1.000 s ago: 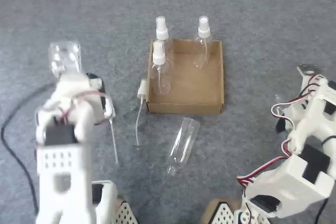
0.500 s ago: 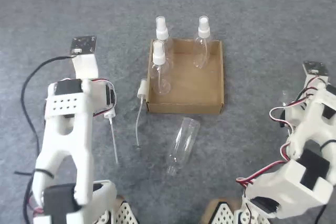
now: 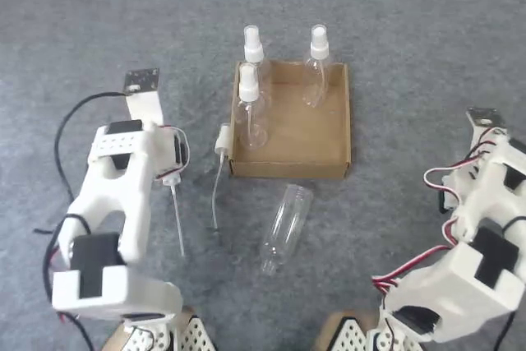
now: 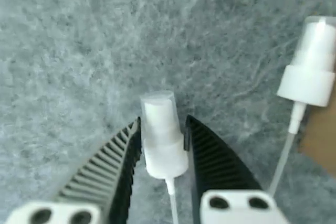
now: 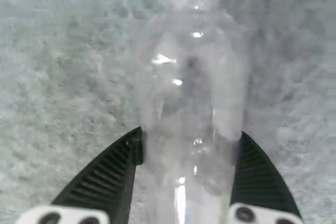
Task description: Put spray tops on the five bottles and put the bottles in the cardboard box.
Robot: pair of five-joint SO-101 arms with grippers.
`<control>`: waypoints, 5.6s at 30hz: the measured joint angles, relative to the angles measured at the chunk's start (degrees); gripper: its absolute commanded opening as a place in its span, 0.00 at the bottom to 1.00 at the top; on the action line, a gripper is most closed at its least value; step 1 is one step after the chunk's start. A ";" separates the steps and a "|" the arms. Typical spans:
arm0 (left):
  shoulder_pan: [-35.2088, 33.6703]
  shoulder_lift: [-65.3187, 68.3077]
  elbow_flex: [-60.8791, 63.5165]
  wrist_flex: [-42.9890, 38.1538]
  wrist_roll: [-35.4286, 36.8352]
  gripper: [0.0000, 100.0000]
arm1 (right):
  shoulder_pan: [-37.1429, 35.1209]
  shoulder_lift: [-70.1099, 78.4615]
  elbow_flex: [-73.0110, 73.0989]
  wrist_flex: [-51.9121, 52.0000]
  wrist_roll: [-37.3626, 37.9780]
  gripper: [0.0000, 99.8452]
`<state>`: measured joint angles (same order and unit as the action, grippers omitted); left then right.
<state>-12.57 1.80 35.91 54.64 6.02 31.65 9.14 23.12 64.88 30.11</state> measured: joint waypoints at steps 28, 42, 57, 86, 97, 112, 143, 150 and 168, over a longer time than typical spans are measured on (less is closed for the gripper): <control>2.20 5.27 -6.24 3.16 0.62 0.01 | 0.18 0.00 1.32 0.00 0.70 0.21; 6.33 -21.89 11.08 4.75 -3.43 0.01 | -1.23 0.00 1.32 0.09 0.70 0.21; 6.33 -22.24 22.33 -11.08 -1.67 0.01 | -2.29 0.00 1.32 0.70 0.79 0.21; 6.42 -22.86 23.65 -11.25 -1.49 0.01 | -5.10 -7.74 1.32 13.19 1.05 0.21; 6.42 -22.86 23.74 -11.25 -1.49 0.01 | -5.10 -7.74 -1.85 13.19 1.32 0.21; 6.42 -22.86 23.74 -11.25 -1.49 0.01 | -6.42 -7.74 -3.69 14.15 8.44 0.38; 6.42 -22.86 24.18 -11.25 -1.49 0.01 | -13.27 -7.91 8.88 1.76 7.74 0.08; 6.42 -22.15 20.66 -9.05 -1.49 0.01 | -10.02 -8.44 9.14 -1.05 5.80 0.08; 6.59 -3.78 1.93 -0.53 -3.69 0.11 | -9.76 -8.44 9.14 -1.32 5.80 0.09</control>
<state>-5.98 -1.98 37.85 54.11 2.33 21.89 0.70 32.26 63.56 35.91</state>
